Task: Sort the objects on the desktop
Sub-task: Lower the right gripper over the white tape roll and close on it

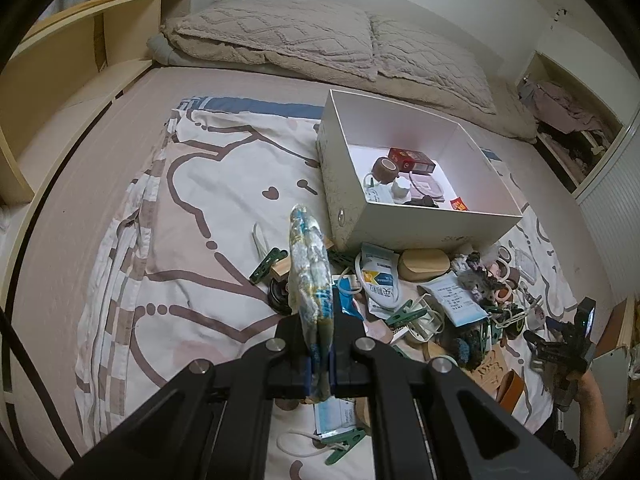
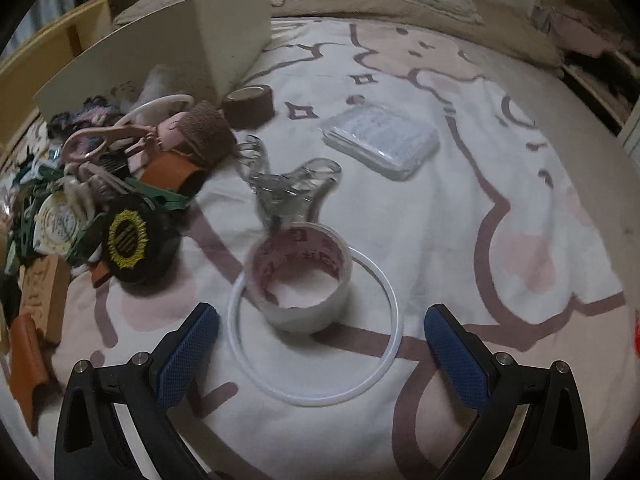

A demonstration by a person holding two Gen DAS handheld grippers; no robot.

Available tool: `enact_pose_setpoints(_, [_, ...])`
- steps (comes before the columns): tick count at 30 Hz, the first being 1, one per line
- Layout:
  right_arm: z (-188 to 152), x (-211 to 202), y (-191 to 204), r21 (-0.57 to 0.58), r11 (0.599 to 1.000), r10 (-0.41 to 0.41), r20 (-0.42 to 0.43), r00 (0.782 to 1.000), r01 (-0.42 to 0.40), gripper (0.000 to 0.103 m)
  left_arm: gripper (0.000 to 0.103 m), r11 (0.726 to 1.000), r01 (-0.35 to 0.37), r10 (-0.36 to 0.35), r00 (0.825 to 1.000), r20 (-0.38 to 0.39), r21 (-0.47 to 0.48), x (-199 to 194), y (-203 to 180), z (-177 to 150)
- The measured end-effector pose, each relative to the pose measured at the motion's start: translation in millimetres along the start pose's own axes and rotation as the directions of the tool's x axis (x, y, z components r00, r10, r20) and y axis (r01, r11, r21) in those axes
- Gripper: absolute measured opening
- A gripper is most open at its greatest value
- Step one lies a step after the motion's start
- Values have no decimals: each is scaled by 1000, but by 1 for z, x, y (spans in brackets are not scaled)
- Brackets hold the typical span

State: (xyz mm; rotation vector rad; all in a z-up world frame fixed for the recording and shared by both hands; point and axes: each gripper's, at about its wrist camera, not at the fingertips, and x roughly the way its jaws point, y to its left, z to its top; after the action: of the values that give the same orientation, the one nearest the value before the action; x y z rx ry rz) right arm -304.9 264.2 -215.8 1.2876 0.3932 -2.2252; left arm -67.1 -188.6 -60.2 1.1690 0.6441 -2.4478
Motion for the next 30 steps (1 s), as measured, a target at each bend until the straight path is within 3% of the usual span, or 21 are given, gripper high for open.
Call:
enact_pose_setpoints(3, [-2, -4, -2, 5, 1000, 5, 14, 1000, -5, 83, 6, 1000, 0, 0, 1000, -1, 1, 0, 0, 0])
enact_pose_setpoints(11, [2, -27, 2, 21, 999, 30, 39, 999, -31, 82, 6, 1000, 0, 0, 1000, -3, 0, 1, 0, 1])
enact_pose_setpoints(12, [4, -31, 1, 30, 998, 54, 48, 997, -56, 51, 6, 1000, 0, 0, 1000, 0, -2, 1, 0, 1])
enact_pose_setpoints(13, [7, -34, 0, 48, 995, 91, 44, 995, -93, 41, 6, 1000, 0, 0, 1000, 2, -3, 0, 1, 1])
enact_pose_setpoints(14, [10, -39, -3, 80, 990, 110, 50, 993, -114, 37, 6, 1000, 1, -1, 1000, 3, -5, 0, 1, 2])
enact_pose_setpoints(16, [15, -46, -2, 101, 985, 136, 61, 989, -142, 35, 6, 1000, 2, -2, 1000, 3, -6, 0, 2, 2])
enact_pose_setpoints(20, [18, -57, 6, 74, 990, 115, 76, 990, -121, 35, 6, 1000, 2, -2, 1000, 4, -3, -1, 1, 2])
enact_pose_setpoints(30, [23, -35, -1, 93, 993, 67, 21, 998, -69, 36, 6, 1000, -6, 6, 1000, 3, 1, -1, 1, 1])
